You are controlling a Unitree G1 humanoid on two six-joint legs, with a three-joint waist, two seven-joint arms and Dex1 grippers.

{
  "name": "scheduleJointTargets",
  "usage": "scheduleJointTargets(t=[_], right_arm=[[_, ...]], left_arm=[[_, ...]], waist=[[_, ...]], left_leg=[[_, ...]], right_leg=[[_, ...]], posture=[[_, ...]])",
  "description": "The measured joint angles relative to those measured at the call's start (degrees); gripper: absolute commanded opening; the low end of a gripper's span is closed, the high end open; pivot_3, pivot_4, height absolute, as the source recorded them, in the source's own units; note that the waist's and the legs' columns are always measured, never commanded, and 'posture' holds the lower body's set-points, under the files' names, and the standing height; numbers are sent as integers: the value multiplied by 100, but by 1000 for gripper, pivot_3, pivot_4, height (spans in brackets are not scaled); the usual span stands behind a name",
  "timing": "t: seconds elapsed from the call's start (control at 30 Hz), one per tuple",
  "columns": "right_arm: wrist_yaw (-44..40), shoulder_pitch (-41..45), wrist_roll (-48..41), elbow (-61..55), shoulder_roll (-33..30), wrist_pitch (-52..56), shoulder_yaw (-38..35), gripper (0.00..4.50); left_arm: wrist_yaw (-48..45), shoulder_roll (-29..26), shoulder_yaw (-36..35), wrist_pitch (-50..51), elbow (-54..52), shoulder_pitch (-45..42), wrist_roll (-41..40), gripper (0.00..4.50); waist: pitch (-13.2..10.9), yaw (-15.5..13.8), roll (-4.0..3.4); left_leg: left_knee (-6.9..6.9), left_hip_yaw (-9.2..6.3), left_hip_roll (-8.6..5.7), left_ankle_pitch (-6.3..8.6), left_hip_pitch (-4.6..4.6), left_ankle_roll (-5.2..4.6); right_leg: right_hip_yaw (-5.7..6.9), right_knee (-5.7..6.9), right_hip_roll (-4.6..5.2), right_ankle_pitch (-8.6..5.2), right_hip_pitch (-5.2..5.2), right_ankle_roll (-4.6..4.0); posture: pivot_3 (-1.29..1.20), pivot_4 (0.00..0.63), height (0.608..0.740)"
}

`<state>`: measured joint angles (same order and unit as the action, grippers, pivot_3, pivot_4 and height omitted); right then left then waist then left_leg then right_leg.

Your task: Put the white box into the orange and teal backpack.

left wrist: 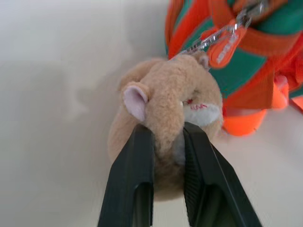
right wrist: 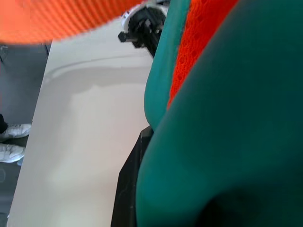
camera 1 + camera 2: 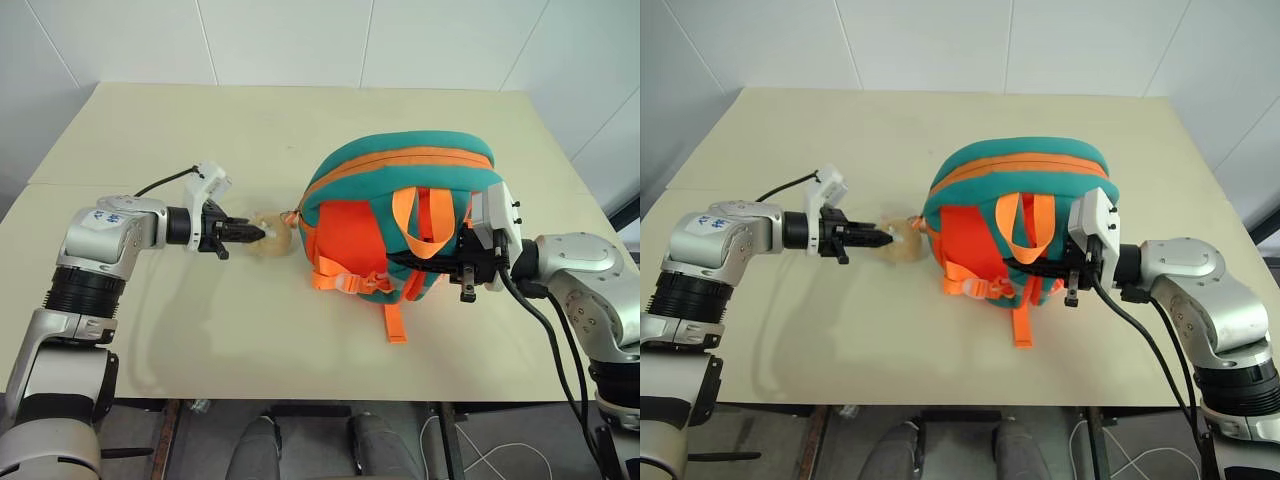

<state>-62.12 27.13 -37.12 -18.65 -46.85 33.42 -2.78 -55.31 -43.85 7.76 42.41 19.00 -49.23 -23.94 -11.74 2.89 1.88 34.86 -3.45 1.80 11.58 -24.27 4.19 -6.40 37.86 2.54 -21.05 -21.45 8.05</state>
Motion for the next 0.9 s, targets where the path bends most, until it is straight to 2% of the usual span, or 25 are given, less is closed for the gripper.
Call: scheduleJointTargets(t=[0.17, 0.3, 0.43, 0.63, 0.77, 0.9], right_arm=[[-23, 41, 1, -41, -252, 94, -44, 3016], [-96, 42, 62, 19, -602, 36, -303, 4418], [-222, -89, 212, 201, -1021, 3, -612, 4488], [-571, -641, 714, 1030, -1902, -484, -1491, 4488], [-611, -953, 931, 1616, -2043, -779, -2060, 4488], [-580, -1155, 926, 1715, -1920, -905, -2295, 4488]], left_arm=[[-94, -80, -290, -361, 12, 62, 126, 3294], [-212, -308, -584, -729, -84, 461, 184, 4500], [-379, -476, -982, -1146, -142, 815, 167, 4500], [-895, -494, -2055, -2297, -95, 1146, -222, 4500], [-1313, -494, -2378, -2965, 376, 1163, -302, 4500], [-1375, -440, -2452, -3135, 591, 1175, -326, 4500]], waist=[[0, -31, 0], [-1, -37, -1], [-3, -84, -3], [-5, -143, -7], [-5, -126, -7], [-6, -84, -9]], left_leg=[[-3, 3, -1, 2, -1, -3], [-19, 6, 0, 2, -1, -3], [-25, 9, 1, 2, -1, -4], [-26, 17, 1, 5, 0, -8], [-26, 23, 1, 5, 6, -8], [-26, 26, 3, 5, 8, -8]], right_leg=[[0, -6, 0, 0, 0, 0], [-1, -15, 3, -1, -3, -2], [0, -20, 5, -2, -5, -4], [1, -29, 10, -3, -3, -5], [-2, -26, 10, -3, -1, -5], [-5, -21, 9, -2, -3, -4]], posture=[[0, 150, 740], [0, 150, 740], [0, 150, 740], [0, 150, 740], [0, 150, 740], [0, 150, 740]])
